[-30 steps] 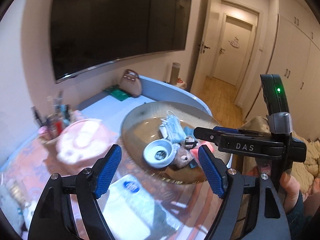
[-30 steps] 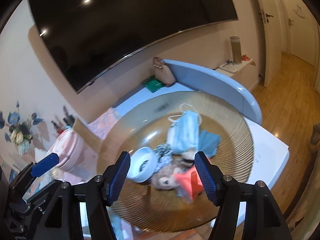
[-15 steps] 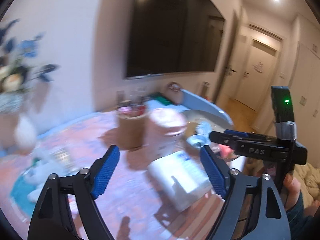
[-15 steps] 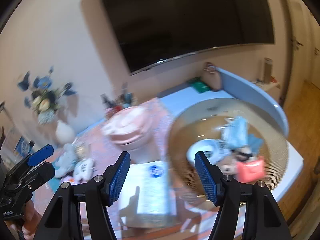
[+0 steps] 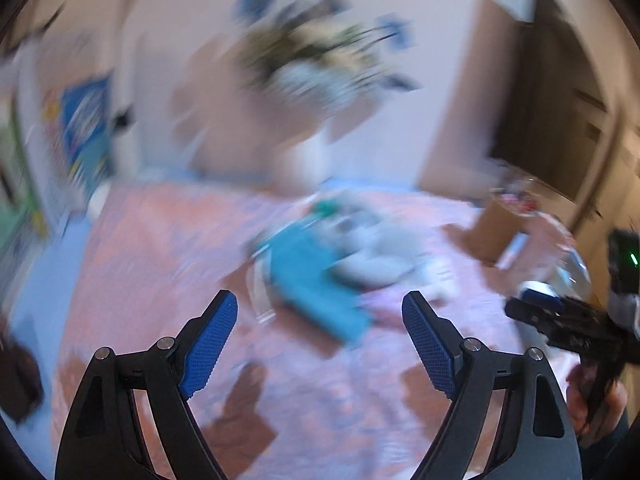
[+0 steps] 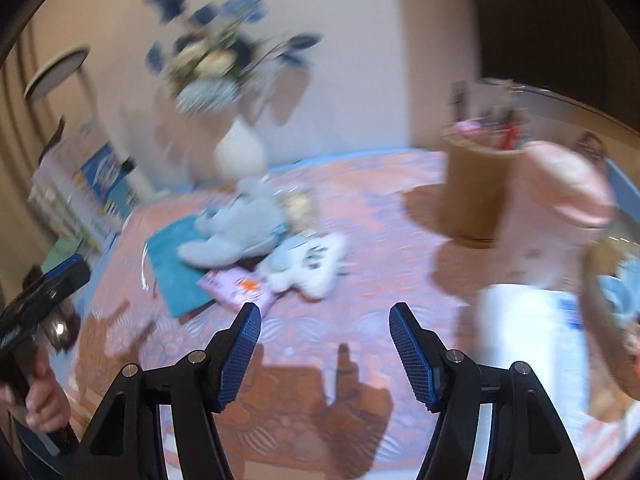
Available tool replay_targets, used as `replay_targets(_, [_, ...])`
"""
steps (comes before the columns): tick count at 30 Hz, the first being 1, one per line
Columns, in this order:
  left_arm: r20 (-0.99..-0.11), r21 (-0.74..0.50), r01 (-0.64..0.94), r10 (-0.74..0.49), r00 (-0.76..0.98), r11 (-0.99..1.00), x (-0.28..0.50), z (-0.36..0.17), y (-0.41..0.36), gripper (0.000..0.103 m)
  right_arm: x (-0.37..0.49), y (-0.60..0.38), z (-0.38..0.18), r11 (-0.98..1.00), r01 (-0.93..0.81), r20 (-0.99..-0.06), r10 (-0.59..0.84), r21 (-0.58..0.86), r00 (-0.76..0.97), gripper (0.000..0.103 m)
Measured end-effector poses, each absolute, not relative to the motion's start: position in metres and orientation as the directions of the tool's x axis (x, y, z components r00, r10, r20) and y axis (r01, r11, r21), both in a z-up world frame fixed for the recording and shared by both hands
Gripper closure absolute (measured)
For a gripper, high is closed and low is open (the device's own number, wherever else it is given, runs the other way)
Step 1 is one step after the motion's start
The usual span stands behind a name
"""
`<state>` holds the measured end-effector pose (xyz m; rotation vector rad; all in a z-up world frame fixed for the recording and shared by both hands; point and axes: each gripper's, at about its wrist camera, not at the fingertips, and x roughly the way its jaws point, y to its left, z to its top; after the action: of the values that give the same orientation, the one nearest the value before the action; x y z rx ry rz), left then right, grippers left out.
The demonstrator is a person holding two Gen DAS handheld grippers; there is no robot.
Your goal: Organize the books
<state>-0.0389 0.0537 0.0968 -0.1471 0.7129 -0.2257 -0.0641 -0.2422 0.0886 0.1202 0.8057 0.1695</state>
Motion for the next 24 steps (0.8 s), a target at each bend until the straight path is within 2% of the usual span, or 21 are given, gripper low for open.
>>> replay_targets(4, [-0.684,-0.265,0.044,-0.220,0.696,0.963,-0.026,0.055,0.081,0.020,-0.044,-0.214,0.049,0.978,-0.158,-0.742,0.206,0.135,0.638,0.038])
replay_targets(10, [-0.737,-0.314,0.013,-0.252,0.627,0.949,-0.010,0.022,0.086,0.020,-0.031,-0.201,0.014,0.978,-0.169,-0.771,0.203,0.126,0.603,0.038])
replay_targets(16, [-0.713,-0.387,0.014,-0.309,0.629,0.922,-0.011,0.020,0.095,0.020,-0.027,-0.200,0.008,0.982,-0.160,-0.779,0.180,0.104,0.601,0.038])
replay_targets(24, [-0.732,-0.402,0.011,-0.329,0.597,0.915,-0.010,0.030,0.092,0.020,-0.024,-0.203,0.012,0.981,-0.153,-0.796,0.189,0.123,0.574,0.038])
